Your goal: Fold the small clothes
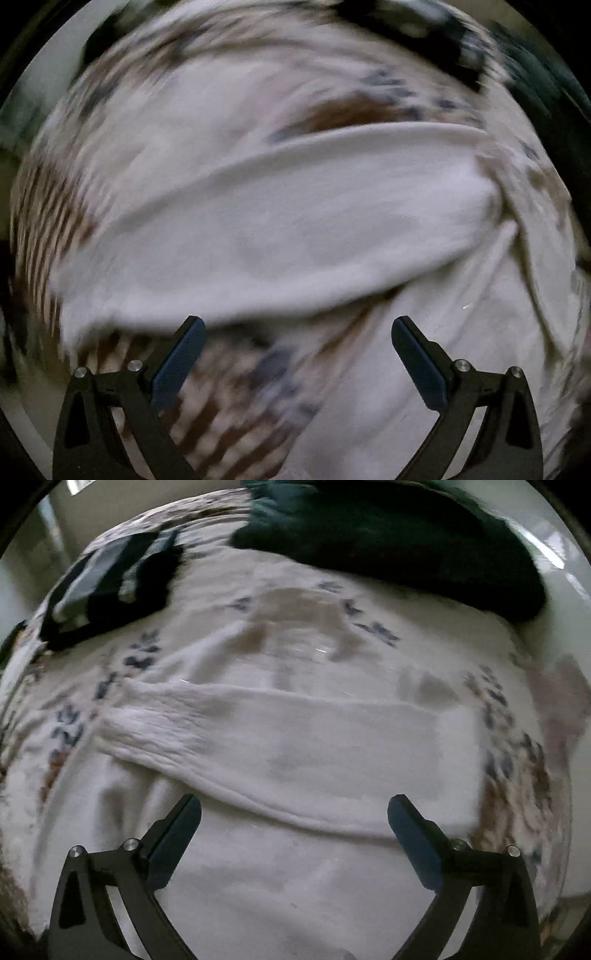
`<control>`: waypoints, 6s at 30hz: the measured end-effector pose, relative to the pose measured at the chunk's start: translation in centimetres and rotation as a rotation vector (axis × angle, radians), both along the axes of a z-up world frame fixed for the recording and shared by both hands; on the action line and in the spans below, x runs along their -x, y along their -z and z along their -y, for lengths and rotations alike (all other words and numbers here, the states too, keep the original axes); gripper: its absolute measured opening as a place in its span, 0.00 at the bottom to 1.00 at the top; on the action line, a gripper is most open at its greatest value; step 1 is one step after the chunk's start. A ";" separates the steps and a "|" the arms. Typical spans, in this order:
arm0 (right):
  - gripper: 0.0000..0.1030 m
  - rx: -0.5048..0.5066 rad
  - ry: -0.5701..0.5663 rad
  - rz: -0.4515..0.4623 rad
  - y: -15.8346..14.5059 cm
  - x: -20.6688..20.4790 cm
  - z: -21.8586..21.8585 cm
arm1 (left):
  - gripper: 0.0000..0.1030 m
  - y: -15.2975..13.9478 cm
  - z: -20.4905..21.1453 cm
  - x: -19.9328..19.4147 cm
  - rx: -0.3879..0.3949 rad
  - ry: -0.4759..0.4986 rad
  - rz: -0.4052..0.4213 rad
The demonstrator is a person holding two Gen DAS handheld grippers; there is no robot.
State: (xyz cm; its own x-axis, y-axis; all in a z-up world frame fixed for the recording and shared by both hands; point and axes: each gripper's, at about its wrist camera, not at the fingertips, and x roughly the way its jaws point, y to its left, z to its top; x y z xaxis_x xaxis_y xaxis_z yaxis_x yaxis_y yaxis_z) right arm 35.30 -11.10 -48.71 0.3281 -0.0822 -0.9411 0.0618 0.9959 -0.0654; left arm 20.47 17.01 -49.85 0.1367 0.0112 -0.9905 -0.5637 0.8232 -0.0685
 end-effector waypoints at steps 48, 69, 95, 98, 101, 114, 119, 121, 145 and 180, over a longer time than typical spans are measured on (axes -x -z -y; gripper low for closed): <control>1.00 -0.121 0.430 -0.149 4.2 3.9 28.8 | 0.08 -6.2 39.7 -18.9 0.141 0.802 0.466; 0.11 -0.474 0.403 -0.170 5.5 -3.0 29.5 | 0.88 -1.6 12.1 -19.7 -0.088 0.400 0.207; 0.58 -0.316 0.342 -0.163 6.7 -2.9 28.6 | 0.89 2.8 11.4 -25.4 -0.176 0.510 0.118; 0.58 -0.276 0.325 -0.278 9.6 -3.4 27.7 | 0.91 4.7 10.4 -25.3 -0.092 0.467 0.098; 0.58 -0.281 0.316 -0.232 7.2 -2.9 27.8 | 0.90 2.6 9.9 -24.8 -0.060 0.442 0.125; 0.58 -0.407 0.427 -0.435 7.6 17.7 28.6 | 0.90 1.0 8.5 -3.6 0.142 0.506 -0.066; 0.58 -0.469 0.459 -0.493 10.1 23.0 29.2 | 0.90 3.2 7.4 2.8 0.176 0.470 -0.130; 0.58 -0.527 0.454 -0.500 11.1 24.4 29.6 | 0.89 4.0 7.1 4.9 0.179 0.446 -0.135; 0.70 -0.491 0.273 -0.364 -5.2 17.2 34.3 | 0.98 -10.6 18.2 5.8 0.025 0.535 0.121; 0.08 -0.772 0.019 -0.430 7.4 -17.1 35.3 | 0.06 -4.8 44.4 9.3 0.023 0.497 0.088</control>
